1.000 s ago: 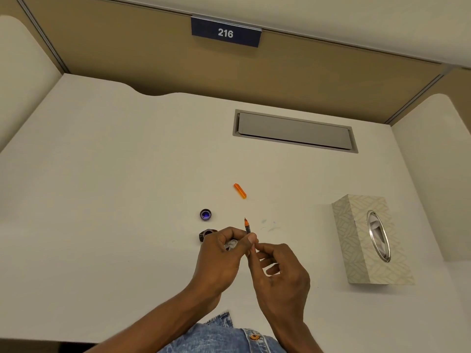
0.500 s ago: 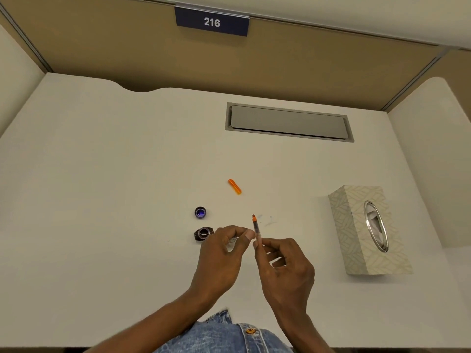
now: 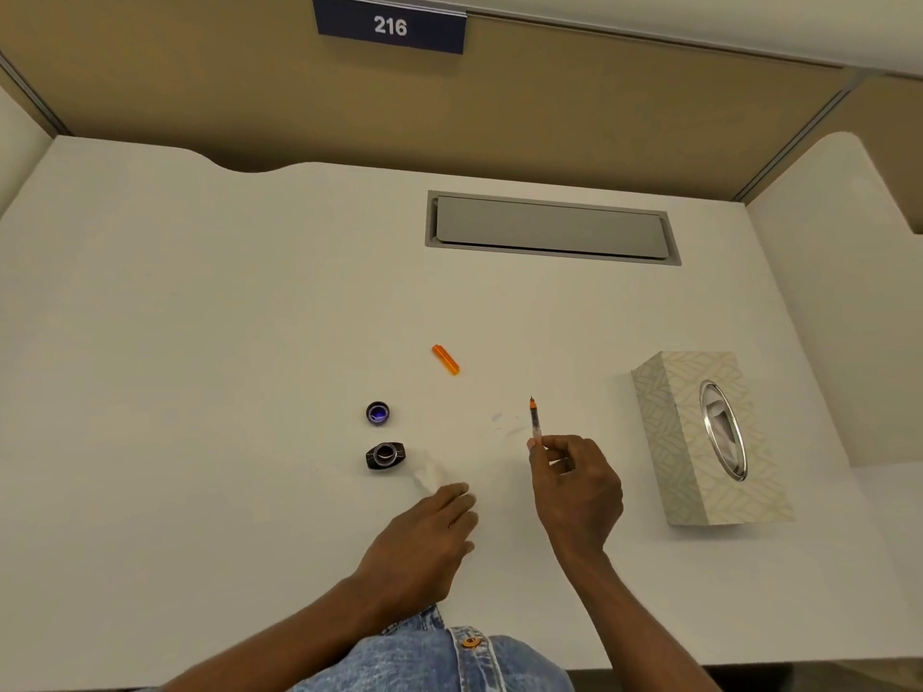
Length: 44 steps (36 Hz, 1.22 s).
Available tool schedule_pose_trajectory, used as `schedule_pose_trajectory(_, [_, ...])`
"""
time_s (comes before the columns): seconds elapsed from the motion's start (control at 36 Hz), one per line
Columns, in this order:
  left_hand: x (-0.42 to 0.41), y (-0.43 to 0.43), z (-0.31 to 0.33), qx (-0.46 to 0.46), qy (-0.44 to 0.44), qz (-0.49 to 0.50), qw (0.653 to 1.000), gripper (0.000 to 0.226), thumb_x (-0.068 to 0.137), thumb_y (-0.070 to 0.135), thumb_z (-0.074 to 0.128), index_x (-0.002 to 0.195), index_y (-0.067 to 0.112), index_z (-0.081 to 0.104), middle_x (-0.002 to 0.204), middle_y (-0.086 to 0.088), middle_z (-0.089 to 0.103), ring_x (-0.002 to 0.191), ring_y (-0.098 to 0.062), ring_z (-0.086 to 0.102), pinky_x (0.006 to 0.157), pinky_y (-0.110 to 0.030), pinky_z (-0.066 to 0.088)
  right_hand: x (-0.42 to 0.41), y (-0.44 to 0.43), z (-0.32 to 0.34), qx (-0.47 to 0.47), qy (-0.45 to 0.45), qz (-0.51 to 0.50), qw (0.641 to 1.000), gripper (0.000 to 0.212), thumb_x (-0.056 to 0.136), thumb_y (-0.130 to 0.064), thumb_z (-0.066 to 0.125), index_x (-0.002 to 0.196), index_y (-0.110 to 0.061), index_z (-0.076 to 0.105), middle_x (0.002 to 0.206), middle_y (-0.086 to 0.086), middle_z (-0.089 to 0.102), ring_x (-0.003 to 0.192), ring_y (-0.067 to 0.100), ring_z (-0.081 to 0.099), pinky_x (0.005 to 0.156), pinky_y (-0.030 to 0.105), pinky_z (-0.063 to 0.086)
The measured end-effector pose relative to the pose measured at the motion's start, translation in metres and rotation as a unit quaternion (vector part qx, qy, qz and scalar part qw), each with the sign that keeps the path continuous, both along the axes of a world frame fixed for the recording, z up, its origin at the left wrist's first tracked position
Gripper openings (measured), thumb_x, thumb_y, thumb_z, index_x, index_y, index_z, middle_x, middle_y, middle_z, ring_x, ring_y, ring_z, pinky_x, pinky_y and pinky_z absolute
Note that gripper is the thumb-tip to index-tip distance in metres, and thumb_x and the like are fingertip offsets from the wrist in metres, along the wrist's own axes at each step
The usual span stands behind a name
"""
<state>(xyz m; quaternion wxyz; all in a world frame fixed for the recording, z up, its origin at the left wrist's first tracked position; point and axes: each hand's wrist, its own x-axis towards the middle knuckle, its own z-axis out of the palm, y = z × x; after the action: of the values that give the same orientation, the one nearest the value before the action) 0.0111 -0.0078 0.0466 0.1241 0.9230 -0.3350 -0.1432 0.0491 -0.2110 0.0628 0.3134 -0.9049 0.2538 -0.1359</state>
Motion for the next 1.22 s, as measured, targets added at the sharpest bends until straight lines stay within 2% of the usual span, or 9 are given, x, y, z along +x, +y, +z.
schedule_pose_trajectory(0.06, [-0.002, 0.004, -0.006, 0.012, 0.001, 0.000, 1.000, 0.042, 0.076, 0.027, 0.091, 0.115, 0.016, 0.080, 0.132, -0.003, 0.076, 0.132, -0.020, 0.066, 0.092, -0.027, 0.063, 0.005, -0.004, -0.009, -0.004, 0.015, -0.012, 1.000, 0.013, 0.088, -0.036, 0.084, 0.085, -0.027, 0.076, 0.081, -0.009, 0.071, 0.069, 0.018, 0.068, 0.060, 0.027, 0.045])
schedule_pose_trajectory(0.17, [-0.003, 0.009, -0.012, 0.024, 0.018, 0.023, 0.999, 0.070, 0.046, -0.002, 0.095, 0.112, 0.015, 0.080, 0.135, -0.004, 0.073, 0.132, -0.020, 0.066, 0.064, -0.025, 0.066, 0.012, -0.007, -0.022, -0.012, 0.042, -0.021, 0.999, 0.010, 0.088, -0.034, 0.084, 0.086, -0.027, 0.077, 0.084, -0.007, 0.072, 0.073, 0.023, 0.070, 0.062, 0.029, 0.041])
schedule_pose_trajectory(0.31, [-0.003, 0.009, -0.014, 0.021, 0.000, 0.019, 1.000, 0.076, 0.039, -0.006, 0.095, 0.111, 0.014, 0.081, 0.135, -0.006, 0.074, 0.131, -0.020, 0.067, 0.058, -0.024, 0.065, 0.018, -0.006, -0.034, -0.029, 0.056, -0.018, 0.998, 0.011, 0.088, -0.034, 0.083, 0.085, -0.026, 0.076, 0.086, -0.005, 0.072, 0.075, 0.026, 0.071, 0.061, 0.029, 0.042])
schedule_pose_trajectory(0.53, [-0.002, 0.009, -0.014, 0.007, 0.014, 0.018, 1.000, 0.076, 0.038, -0.007, 0.095, 0.110, 0.014, 0.081, 0.135, -0.006, 0.074, 0.130, -0.020, 0.068, 0.058, -0.025, 0.065, 0.022, 0.000, -0.047, -0.047, 0.064, -0.012, 0.997, 0.011, 0.086, -0.033, 0.083, 0.082, -0.025, 0.077, 0.083, -0.004, 0.071, 0.074, 0.026, 0.070, 0.059, 0.028, 0.043])
schedule_pose_trajectory(0.67, [-0.001, 0.009, -0.014, 0.011, 0.025, 0.018, 0.999, 0.069, 0.039, -0.005, 0.096, 0.103, 0.016, 0.082, 0.135, -0.005, 0.074, 0.129, -0.018, 0.068, 0.057, -0.026, 0.065, 0.023, 0.000, -0.053, -0.054, 0.073, -0.012, 0.996, 0.011, 0.085, -0.035, 0.083, 0.080, -0.026, 0.078, 0.083, -0.005, 0.070, 0.075, 0.025, 0.069, 0.059, 0.030, 0.050])
schedule_pose_trajectory(0.83, [-0.001, 0.008, -0.015, 0.019, 0.031, 0.016, 0.999, 0.064, 0.037, -0.004, 0.096, 0.097, 0.016, 0.082, 0.134, -0.006, 0.074, 0.129, -0.018, 0.068, 0.058, -0.026, 0.066, 0.023, -0.001, -0.057, -0.057, 0.076, -0.014, 0.995, 0.011, 0.084, -0.035, 0.086, 0.082, -0.025, 0.081, 0.084, -0.005, 0.070, 0.075, 0.025, 0.068, 0.059, 0.030, 0.050])
schedule_pose_trajectory(1.06, [0.001, 0.006, -0.011, 0.027, 0.025, 0.012, 0.999, 0.066, 0.029, -0.001, 0.098, 0.090, 0.018, 0.082, 0.129, -0.006, 0.077, 0.126, -0.017, 0.070, 0.055, -0.023, 0.064, 0.021, -0.002, -0.059, -0.069, 0.064, -0.004, 0.996, 0.014, 0.086, -0.036, 0.085, 0.086, -0.023, 0.083, 0.083, -0.005, 0.070, 0.073, 0.021, 0.066, 0.057, 0.027, 0.046])
schedule_pose_trajectory(1.14, [0.001, 0.005, -0.011, 0.028, 0.028, 0.015, 0.999, 0.065, 0.032, -0.003, 0.097, 0.092, 0.017, 0.081, 0.131, -0.007, 0.076, 0.128, -0.018, 0.069, 0.056, -0.025, 0.065, 0.019, -0.001, -0.058, -0.074, 0.061, -0.001, 0.995, 0.014, 0.086, -0.036, 0.086, 0.088, -0.023, 0.083, 0.084, -0.004, 0.070, 0.076, 0.021, 0.066, 0.058, 0.025, 0.041])
schedule_pose_trajectory(1.22, [0.001, 0.006, -0.014, 0.023, 0.031, 0.016, 0.999, 0.063, 0.038, -0.007, 0.095, 0.096, 0.014, 0.081, 0.134, -0.010, 0.074, 0.131, -0.021, 0.067, 0.061, -0.028, 0.067, 0.017, 0.000, -0.058, -0.071, 0.051, -0.001, 0.996, 0.016, 0.086, -0.038, 0.085, 0.091, -0.023, 0.083, 0.085, -0.005, 0.070, 0.081, 0.020, 0.066, 0.060, 0.025, 0.042])
